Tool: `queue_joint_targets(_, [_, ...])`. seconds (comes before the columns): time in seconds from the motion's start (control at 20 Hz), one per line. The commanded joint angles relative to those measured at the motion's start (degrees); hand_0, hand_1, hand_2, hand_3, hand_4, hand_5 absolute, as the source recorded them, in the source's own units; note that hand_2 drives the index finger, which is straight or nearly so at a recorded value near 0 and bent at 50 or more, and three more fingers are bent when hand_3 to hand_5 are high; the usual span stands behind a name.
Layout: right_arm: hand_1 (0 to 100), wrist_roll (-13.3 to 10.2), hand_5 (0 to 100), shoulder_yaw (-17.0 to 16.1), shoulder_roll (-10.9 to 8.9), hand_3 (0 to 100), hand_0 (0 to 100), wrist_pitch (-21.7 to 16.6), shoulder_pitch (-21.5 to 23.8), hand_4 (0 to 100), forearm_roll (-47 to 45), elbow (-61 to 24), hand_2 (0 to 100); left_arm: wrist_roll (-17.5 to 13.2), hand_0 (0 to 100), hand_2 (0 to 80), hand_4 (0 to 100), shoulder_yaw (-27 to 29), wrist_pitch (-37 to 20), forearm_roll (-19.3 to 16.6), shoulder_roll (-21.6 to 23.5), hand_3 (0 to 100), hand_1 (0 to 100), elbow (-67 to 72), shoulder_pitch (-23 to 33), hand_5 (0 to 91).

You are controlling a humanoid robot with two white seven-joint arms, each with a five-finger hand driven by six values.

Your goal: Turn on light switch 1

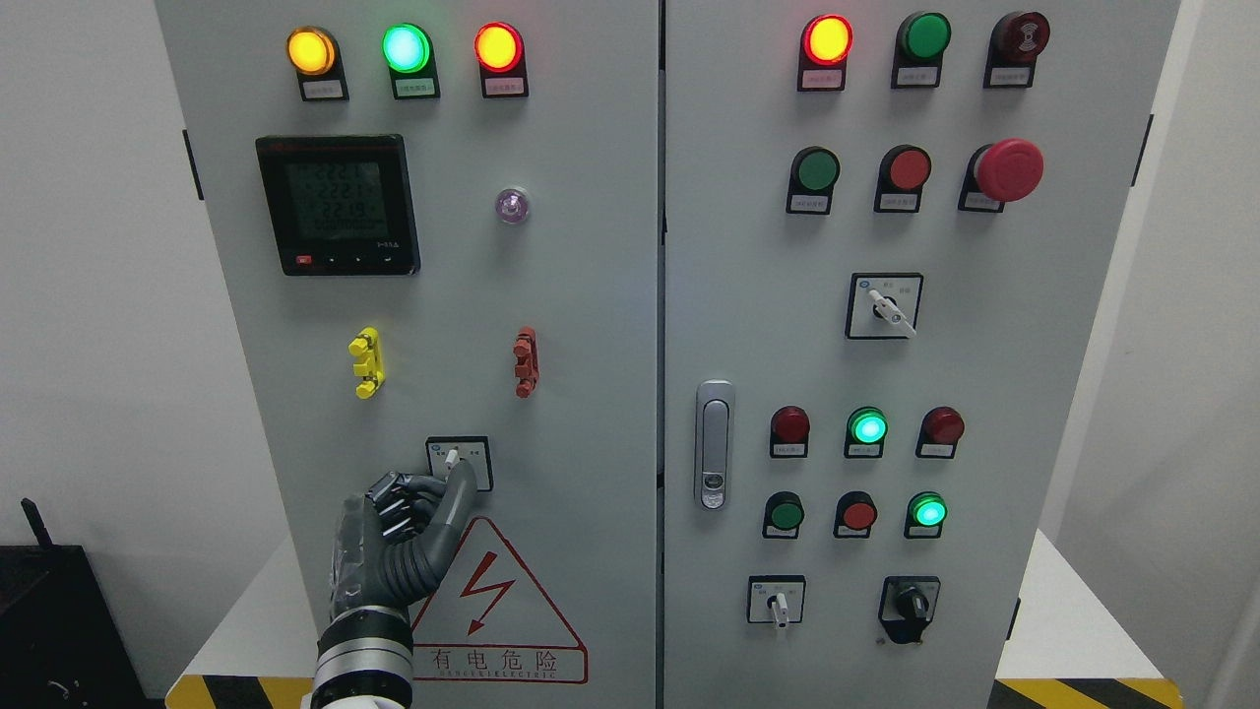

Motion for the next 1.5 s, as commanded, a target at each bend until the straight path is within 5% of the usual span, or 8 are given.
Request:
queue_joint_targets(0.0, [0, 0.0, 0, 0.0, 0.00, 0, 0, 0.0, 0.0, 0, -1.4, 0.0, 0, -0.1, 33, 62.0, 94, -0.1, 0.0, -0.4, 0.0, 90, 60, 0.2, 0.0, 84.5])
queue_joint_targets(1.45, [0, 0.0, 0, 0.0, 0.00, 0, 0, 0.0, 0.0, 0, -1.4, 0.0, 0, -0.1, 56, 62.6, 95, -0.1, -0.1, -0.4, 0.0, 91, 54, 0.2, -0.1, 85.0])
